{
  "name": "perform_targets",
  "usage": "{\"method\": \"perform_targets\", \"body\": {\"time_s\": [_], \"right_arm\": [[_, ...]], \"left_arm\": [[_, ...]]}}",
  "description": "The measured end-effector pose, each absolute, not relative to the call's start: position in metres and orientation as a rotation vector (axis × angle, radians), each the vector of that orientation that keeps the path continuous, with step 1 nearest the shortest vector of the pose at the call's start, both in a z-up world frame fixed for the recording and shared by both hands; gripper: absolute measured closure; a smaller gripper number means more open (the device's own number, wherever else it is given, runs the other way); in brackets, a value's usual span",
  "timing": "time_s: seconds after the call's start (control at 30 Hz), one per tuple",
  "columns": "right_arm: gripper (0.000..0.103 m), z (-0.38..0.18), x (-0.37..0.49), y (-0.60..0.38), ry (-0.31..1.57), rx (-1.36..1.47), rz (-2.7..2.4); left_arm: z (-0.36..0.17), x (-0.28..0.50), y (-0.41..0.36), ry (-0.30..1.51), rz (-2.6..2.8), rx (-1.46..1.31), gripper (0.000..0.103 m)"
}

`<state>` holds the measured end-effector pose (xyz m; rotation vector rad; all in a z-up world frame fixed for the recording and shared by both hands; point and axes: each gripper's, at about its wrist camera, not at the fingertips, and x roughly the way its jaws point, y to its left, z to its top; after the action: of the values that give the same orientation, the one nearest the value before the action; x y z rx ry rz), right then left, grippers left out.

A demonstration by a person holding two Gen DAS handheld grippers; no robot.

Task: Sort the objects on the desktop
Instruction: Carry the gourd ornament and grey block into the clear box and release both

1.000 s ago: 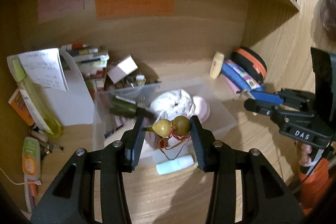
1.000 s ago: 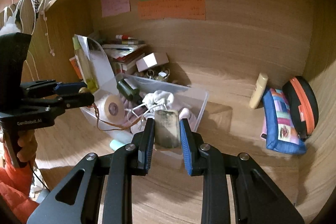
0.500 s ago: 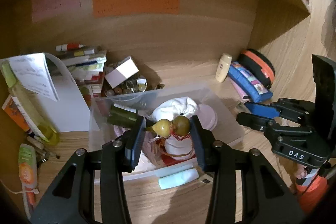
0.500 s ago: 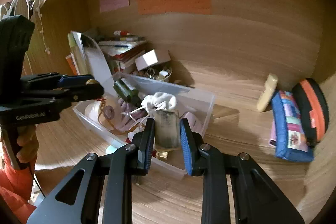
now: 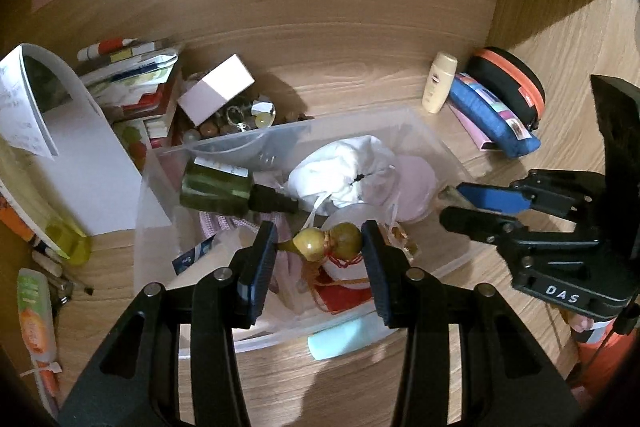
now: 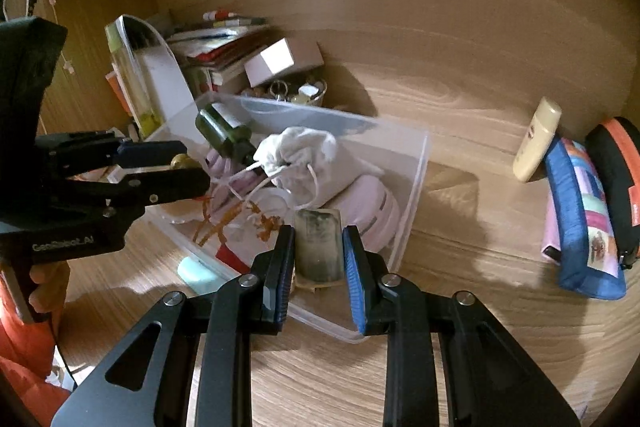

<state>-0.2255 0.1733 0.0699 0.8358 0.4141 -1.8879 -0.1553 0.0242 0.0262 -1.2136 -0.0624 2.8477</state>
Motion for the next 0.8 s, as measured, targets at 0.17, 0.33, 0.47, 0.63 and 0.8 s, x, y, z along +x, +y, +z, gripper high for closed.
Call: {"method": "perform_targets", "body": {"time_s": [0.17, 0.33, 0.47, 0.63, 0.8], "right_arm": [[0.081, 0.066, -0.227, 0.169, 0.433, 0.853, -1.881], [0.081, 0.063, -0.228, 0.167, 0.447, 0.870, -1.880], [0.081, 0.064, -0.225, 0.166, 0.466, 0.864, -1.889], [0.080, 0.067, -0.224, 0.167, 0.470, 0.864, -1.890], [0.075, 0.071, -0.219, 0.173, 0.465, 0.855, -1.902]], "left_arm": [[0.025, -0.157, 0.028, -0.028, 2.841, -1.210, 0.060], [0.023, -0.159, 0.031, -0.002, 2.829, -1.226, 0.060], [0.027, -0.156, 0.029, -0.016, 2.831, -1.216, 0.058], [0.036, -0.149, 0.028, -0.026, 2.851, -1.174, 0.050], [0.046, -0.139, 0.027, -0.020, 2.873, -1.137, 0.043]]}}
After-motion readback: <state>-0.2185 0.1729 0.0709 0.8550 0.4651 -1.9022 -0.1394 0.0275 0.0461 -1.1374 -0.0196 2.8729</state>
